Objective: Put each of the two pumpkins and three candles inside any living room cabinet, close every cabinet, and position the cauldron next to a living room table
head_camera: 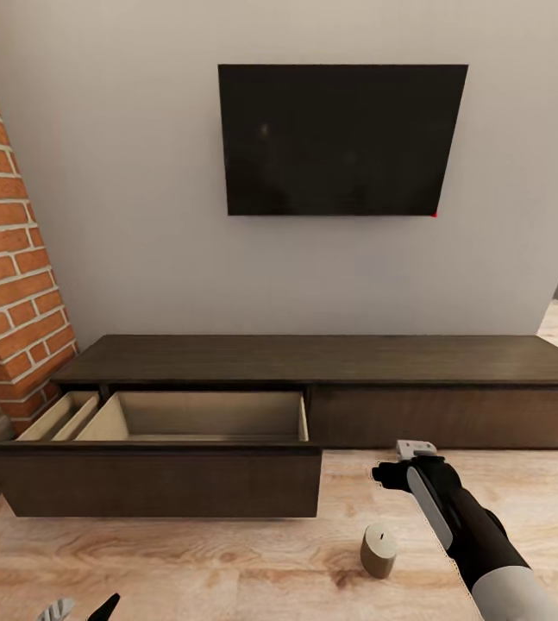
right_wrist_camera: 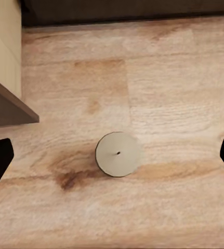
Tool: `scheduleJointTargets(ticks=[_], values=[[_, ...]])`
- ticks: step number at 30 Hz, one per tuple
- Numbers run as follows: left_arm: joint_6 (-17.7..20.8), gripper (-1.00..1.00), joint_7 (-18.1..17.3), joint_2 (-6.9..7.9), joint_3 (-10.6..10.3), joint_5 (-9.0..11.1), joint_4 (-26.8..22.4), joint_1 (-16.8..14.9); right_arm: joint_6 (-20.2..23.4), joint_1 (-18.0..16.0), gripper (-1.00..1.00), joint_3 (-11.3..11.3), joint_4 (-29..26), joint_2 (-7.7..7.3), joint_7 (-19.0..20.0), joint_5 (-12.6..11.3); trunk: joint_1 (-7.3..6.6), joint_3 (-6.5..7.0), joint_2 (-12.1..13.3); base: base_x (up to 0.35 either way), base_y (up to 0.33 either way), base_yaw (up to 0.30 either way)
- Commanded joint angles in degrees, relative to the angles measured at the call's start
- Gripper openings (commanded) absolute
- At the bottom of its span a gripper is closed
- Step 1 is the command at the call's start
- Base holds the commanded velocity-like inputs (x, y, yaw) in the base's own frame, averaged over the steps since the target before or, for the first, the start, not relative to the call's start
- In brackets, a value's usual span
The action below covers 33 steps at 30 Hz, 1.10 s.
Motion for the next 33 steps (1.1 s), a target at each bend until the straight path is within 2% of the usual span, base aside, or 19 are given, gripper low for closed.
scheduleJointTargets(ticks=[1,3,5,6,7,9,11,12,13,16,19,33], values=[[0.42,1.0,0.12,-0.01,0.17,0.49,-0.09,0.0,0.12,-0.3,1.0,-0.05,0.99,-0.04,-0.88,-0.62,-0.01,-0.05,-0.02,0.0,-0.21,0.003],[0.7,1.0,0.39,0.15,0.49,0.91,-0.14,0.0,0.07,-1.14,1.0,-0.48,4.63,0.05,-1.39,-0.59,-0.01,-0.05,-0.02,0.0,-0.138,0.002],[1.12,1.0,0.43,0.39,0.99,2.14,-0.46,0.0,0.03,-1.7,1.0,-0.6,7.04,0.3,-1.43,-0.61,-0.01,-0.05,-0.02,0.0,-0.077,0.001],[1.5,1.0,0.46,0.45,1.31,3.19,-0.61,0.0,0.02,-1.93,1.0,-0.62,7.97,0.46,-1.43,-0.61,-0.01,-0.05,-0.02,0.0,-0.055,0.001],[3.01,1.0,0.58,0.57,1.69,5.8,-0.89,-0.15,0.03,-2.25,1.0,-0.66,9.31,0.76,-1.42,-0.67,-0.01,-0.05,-0.02,0.0,-0.035,0.0],[6.15,1.0,1.2,0.75,1.84,8.1,-2.09,-0.56,0.04,-2.53,1.0,-0.69,10.53,1.01,-1.39,-0.71,-0.01,-0.05,-0.02,0.0,-0.023,0.0],[7.78,1.0,2.83,0.81,1.88,7.76,-3.14,-0.9,0.04,-2.64,1.0,-0.71,11.03,1.11,-1.4,-0.72,-0.01,-0.05,-0.02,0.0,-0.013,0.0],[9.76,1.0,10.58,0.43,2.28,5.82,-4.45,-1.36,0.1,-2.88,1.0,-0.47,11.95,1.49,-1.44,-0.68,-0.01,-0.05,-0.02,0.0,-0.002,0.0],[9.96,1.0,11.47,0.22,2.58,6.07,-4.77,-1.23,0.13,-3.29,1.0,-0.41,12.15,1.73,-1.43,-0.66,-0.01,-0.05,-0.02,0.0,-0.002,0.0],[10.1,1.0,12.58,0.0,2.81,8.39,-4.81,-1.08,0.19,-4.97,1.0,-0.37,12.68,2.11,-1.46,-0.65,0.04,-0.49,-0.05,0.0,0.0,0.0],[10.02,1.0,13.52,-0.04,2.34,9.83,-4.07,-1.28,0.21,-6.1,1.0,-0.33,13.24,2.56,-1.52,-0.6,0.12,-1.16,-0.09,0.0,0.0,0.0],[9.63,1.0,14.15,-0.01,1.74,10.73,-2.96,-1.49,-1.23,-8.2,1.0,-0.04,13.82,3.2,-1.37,-0.64,0.48,-4.26,-0.28,0.0,0.0,0.0]])
